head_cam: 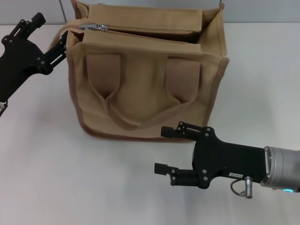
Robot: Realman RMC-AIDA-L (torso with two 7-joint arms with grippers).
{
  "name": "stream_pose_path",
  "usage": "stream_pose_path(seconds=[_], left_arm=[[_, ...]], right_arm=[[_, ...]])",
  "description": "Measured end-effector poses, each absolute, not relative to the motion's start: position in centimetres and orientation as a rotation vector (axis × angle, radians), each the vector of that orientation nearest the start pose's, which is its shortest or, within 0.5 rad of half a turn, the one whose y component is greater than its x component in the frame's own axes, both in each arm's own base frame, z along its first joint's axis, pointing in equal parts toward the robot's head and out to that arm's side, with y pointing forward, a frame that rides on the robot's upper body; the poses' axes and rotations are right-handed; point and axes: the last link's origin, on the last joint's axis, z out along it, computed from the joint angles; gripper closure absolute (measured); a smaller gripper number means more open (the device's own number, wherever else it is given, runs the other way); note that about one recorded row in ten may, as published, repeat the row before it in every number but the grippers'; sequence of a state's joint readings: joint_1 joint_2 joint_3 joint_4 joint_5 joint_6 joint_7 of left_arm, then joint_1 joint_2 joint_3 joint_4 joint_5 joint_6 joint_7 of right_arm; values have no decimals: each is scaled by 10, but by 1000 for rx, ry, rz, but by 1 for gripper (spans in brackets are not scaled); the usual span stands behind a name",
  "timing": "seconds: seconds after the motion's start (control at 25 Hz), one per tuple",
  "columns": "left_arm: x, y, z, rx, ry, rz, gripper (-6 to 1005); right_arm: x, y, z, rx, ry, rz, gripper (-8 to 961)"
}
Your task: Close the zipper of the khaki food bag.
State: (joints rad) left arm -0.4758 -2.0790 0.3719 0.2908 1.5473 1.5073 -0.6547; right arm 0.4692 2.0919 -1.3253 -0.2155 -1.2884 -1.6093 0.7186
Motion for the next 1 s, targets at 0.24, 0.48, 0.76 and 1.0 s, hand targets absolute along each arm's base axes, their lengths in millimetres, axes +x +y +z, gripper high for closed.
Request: stream_pose_path(seconds=[0.24, 0.48, 0.76, 1.0], left_arm=[[-291, 328, 16, -2017, -304, -985, 352], [-290, 327, 15, -2029, -297, -987, 361], [-293, 331, 22, -1935, -330, -1016, 494], [-287, 329, 14, -2004, -305, -1016, 654]], right_arm=[[244, 251, -81, -2753, 218, 1128, 200], [244, 250, -82, -2753, 229, 1128, 201], [244, 251, -82, -2755, 224, 1128, 203], [244, 252, -82, -2753, 226, 1119, 205]])
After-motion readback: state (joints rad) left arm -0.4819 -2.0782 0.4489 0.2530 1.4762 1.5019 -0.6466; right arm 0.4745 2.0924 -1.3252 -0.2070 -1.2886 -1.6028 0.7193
